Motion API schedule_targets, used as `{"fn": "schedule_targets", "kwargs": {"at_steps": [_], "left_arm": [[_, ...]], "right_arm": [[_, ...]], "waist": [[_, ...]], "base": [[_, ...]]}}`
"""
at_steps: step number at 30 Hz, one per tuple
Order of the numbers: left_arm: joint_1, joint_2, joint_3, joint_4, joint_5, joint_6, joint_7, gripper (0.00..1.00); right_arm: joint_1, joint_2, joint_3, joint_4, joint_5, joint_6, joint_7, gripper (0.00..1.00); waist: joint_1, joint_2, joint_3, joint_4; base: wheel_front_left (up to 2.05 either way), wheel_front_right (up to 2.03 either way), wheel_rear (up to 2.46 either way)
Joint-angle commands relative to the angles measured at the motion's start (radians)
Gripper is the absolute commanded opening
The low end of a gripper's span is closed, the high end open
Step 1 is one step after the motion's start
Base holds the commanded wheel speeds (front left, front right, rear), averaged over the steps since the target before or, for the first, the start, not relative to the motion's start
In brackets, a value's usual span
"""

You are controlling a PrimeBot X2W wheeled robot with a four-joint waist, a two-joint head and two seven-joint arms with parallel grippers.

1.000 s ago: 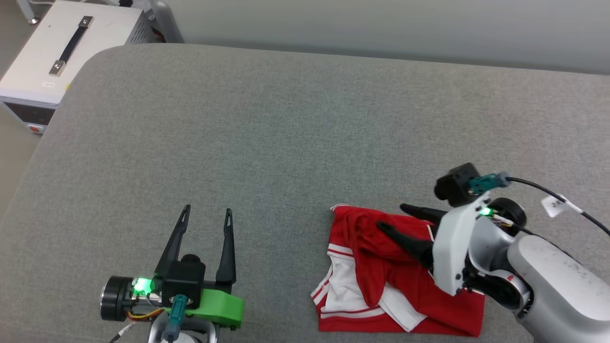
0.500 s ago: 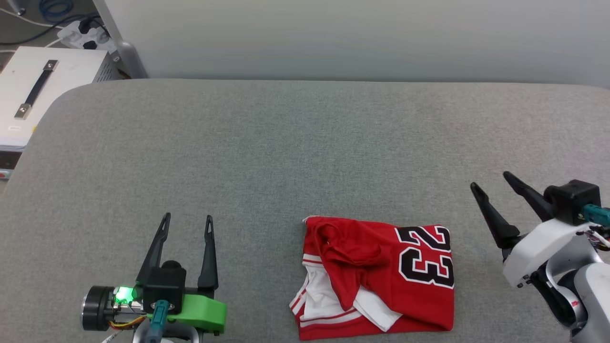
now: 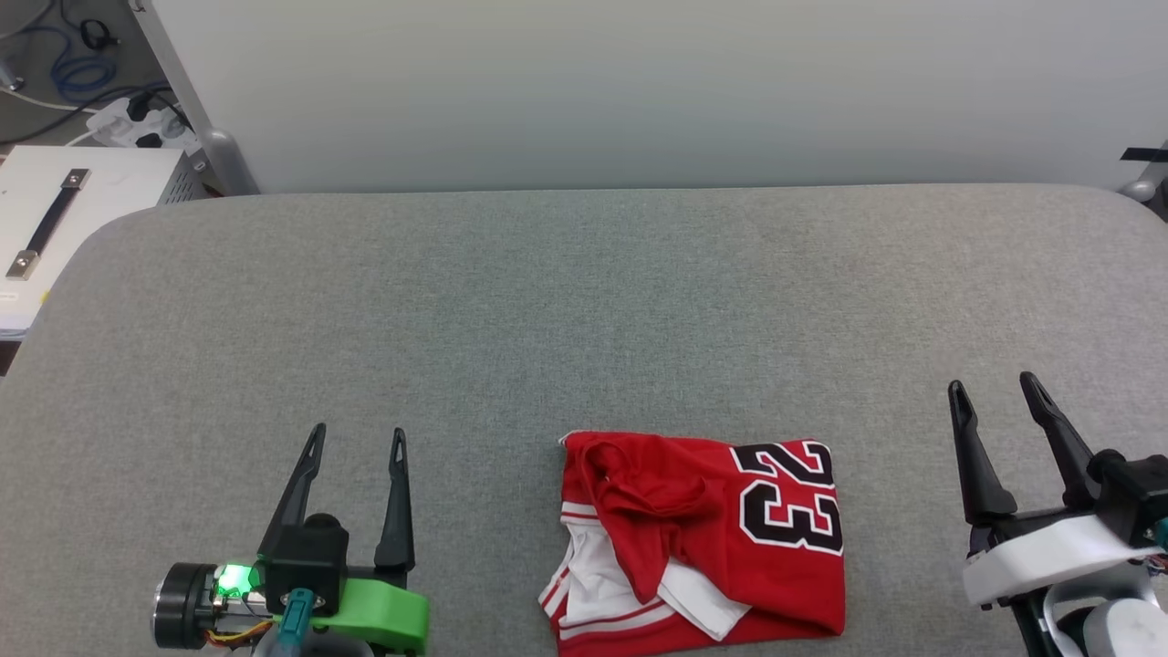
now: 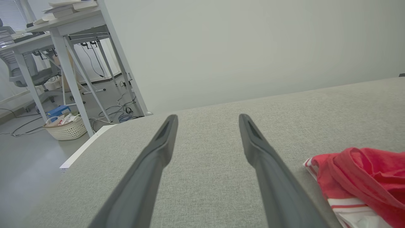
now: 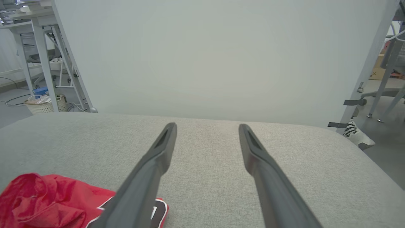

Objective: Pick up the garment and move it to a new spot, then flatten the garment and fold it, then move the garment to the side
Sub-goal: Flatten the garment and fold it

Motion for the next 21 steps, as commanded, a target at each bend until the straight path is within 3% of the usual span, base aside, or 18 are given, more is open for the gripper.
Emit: {"fn": "schedule_targets", "kwargs": {"at_steps": [1, 11, 21], "left_arm": [[0.018, -0.005, 0.004, -0.006, -0.002, -0.007, -0.006, 1.00], [0.039, -0.015, 0.017, -0.022, -0.003, -0.017, -0.006, 1.00], [0.054, -0.019, 0.028, -0.044, 0.000, -0.027, -0.006, 1.00]], "right_arm": [[0.027, 0.021, -0.011, -0.024, -0.026, -0.001, -0.013, 1.00], [0.138, 0.135, -0.042, -0.174, -0.136, -0.001, -0.025, 1.00], [0.206, 0.171, -0.050, -0.229, -0.163, -0.001, -0.025, 1.00]], "waist": [[0.0001, -0.0001, -0.004, -0.001], [0.0001, -0.0001, -0.012, 0.006], [0.0001, -0.0001, -0.020, 0.015]], "base": [[0.00, 0.00, 0.00], [0.00, 0.00, 0.00], [0.00, 0.00, 0.00]]}}
